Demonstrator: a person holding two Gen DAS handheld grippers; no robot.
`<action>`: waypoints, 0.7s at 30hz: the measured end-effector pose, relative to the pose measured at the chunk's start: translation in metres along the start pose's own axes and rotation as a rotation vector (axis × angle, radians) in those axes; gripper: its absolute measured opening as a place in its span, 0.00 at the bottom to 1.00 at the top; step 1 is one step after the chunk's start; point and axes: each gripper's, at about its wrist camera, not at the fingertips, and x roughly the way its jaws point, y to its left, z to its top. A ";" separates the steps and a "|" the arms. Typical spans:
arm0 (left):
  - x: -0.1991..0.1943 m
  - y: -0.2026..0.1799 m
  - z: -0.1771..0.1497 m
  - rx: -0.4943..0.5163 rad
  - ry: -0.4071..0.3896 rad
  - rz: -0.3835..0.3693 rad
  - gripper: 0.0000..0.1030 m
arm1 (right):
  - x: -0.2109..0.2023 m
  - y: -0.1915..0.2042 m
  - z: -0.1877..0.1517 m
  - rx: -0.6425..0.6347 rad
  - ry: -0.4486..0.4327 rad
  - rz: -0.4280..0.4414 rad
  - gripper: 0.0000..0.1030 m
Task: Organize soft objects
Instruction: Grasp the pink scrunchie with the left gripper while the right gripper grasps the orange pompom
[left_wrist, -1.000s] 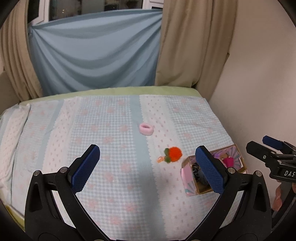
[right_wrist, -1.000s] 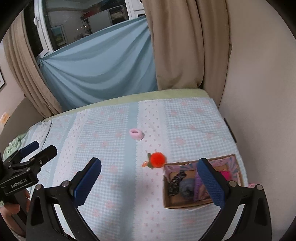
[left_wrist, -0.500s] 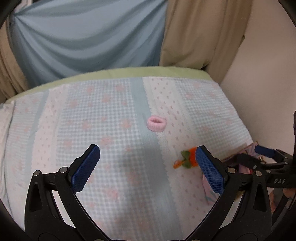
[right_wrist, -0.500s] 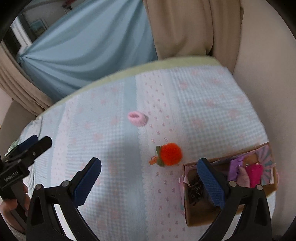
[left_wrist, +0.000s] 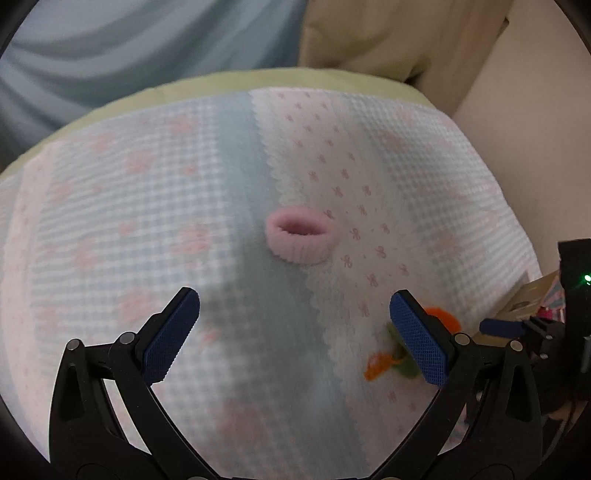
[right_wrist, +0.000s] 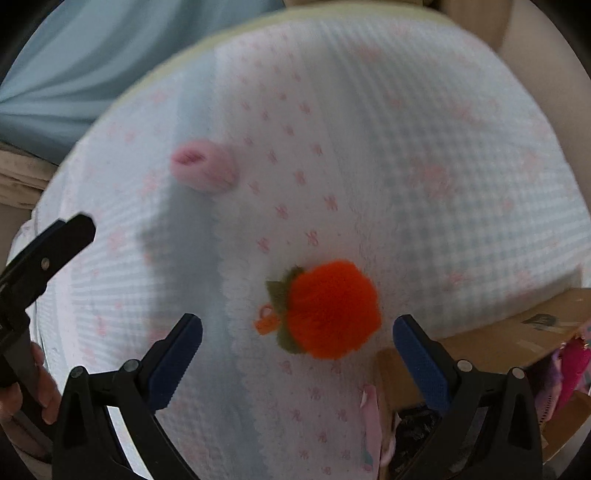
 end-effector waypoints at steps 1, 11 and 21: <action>0.014 -0.001 0.002 0.008 0.006 -0.007 1.00 | 0.006 -0.001 0.001 0.007 0.011 0.002 1.00; 0.109 -0.006 0.018 0.075 0.022 0.039 1.00 | 0.058 -0.016 0.004 0.017 0.107 -0.046 0.73; 0.149 -0.012 0.031 0.115 0.021 0.041 0.70 | 0.080 -0.021 0.005 0.023 0.116 -0.062 0.54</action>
